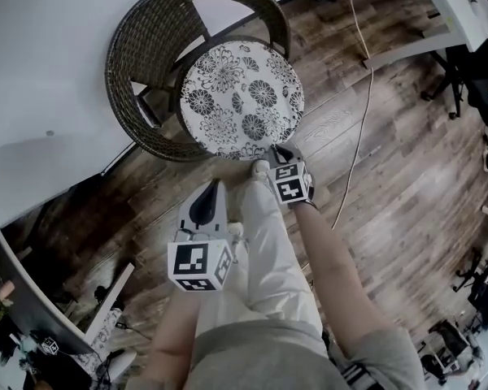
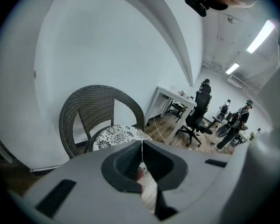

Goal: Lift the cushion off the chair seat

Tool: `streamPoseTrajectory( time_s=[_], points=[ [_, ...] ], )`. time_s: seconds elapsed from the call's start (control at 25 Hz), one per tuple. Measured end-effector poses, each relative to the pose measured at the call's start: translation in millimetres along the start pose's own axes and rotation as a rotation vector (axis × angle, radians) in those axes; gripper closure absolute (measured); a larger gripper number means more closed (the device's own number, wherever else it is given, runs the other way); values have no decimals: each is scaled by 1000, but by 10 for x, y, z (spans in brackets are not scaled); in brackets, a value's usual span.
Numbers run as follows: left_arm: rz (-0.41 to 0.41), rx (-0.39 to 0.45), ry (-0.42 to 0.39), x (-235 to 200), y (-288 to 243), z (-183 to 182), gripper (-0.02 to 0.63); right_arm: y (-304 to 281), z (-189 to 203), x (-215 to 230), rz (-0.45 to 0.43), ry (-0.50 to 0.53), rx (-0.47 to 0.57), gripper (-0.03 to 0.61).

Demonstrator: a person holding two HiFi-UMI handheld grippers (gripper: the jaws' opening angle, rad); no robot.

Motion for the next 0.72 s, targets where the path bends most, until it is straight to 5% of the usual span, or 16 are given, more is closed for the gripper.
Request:
streamPoseTrajectory(
  time_s=[0.72],
  points=[
    [33,93,-34,143,992,-473,604,1122,-485,-555,86,-12,135,555]
  ],
)
Point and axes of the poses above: the fingertips, and each gripper's own axes: y backward along the fingers, x to its right, z out of its underside, the point moved 5 cm from there along y, backward along the fingers, and after that the axes turned 9 degrees about x, right-handed, at the moved point
